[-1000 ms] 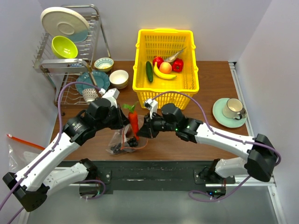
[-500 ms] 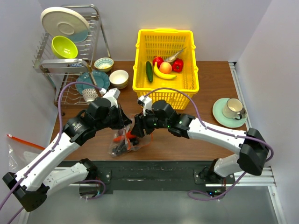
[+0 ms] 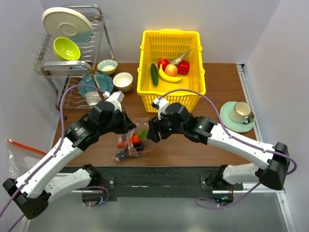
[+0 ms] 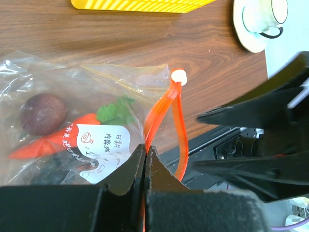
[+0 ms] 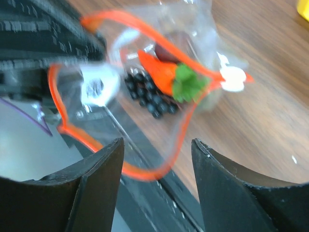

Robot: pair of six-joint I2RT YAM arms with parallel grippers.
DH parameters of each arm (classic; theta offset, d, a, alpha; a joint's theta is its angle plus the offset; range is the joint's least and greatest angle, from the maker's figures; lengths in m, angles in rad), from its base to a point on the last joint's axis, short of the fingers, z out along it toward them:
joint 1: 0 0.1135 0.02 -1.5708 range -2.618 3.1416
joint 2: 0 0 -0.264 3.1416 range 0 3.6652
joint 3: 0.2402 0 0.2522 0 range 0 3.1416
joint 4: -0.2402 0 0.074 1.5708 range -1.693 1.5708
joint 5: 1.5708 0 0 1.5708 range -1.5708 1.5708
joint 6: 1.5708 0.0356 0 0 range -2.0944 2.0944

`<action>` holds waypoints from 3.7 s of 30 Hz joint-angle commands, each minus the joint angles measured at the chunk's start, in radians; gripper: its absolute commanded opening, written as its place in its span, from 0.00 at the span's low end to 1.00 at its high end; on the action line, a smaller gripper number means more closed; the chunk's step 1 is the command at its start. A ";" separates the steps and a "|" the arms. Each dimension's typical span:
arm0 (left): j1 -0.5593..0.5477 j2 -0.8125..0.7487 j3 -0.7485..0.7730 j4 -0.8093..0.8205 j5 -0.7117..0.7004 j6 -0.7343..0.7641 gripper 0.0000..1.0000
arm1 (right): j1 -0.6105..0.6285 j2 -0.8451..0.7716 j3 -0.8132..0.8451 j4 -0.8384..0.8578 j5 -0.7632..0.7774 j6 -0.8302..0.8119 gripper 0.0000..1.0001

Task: Place the food in the zip-top bag and seal the zipper
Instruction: Place the fake vegetable in the zipper food storage bag, then pick up the fake fruit from the bin.

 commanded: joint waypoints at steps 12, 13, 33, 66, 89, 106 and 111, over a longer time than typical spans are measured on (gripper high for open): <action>-0.002 -0.046 0.011 0.014 0.005 0.041 0.00 | -0.085 0.115 0.594 -0.393 0.314 -0.216 0.48; -0.001 -0.046 0.000 0.023 0.011 0.042 0.00 | -0.109 0.135 0.620 -0.397 0.282 -0.219 0.48; -0.002 -0.053 -0.002 0.014 -0.011 0.028 0.00 | -0.579 0.707 1.124 -0.399 0.018 -0.266 0.54; -0.002 0.018 0.020 0.023 -0.039 0.033 0.00 | -0.653 1.364 1.320 0.141 0.134 -0.494 0.91; -0.002 0.021 0.032 0.029 -0.033 0.025 0.00 | -0.643 1.361 1.210 0.072 -0.087 -0.501 0.92; -0.001 -0.019 0.024 0.023 -0.031 0.015 0.00 | -0.596 1.172 1.055 0.020 -0.071 -0.498 0.44; -0.001 -0.023 0.021 0.023 -0.028 0.015 0.00 | -0.596 1.077 1.046 0.014 -0.125 -0.458 0.21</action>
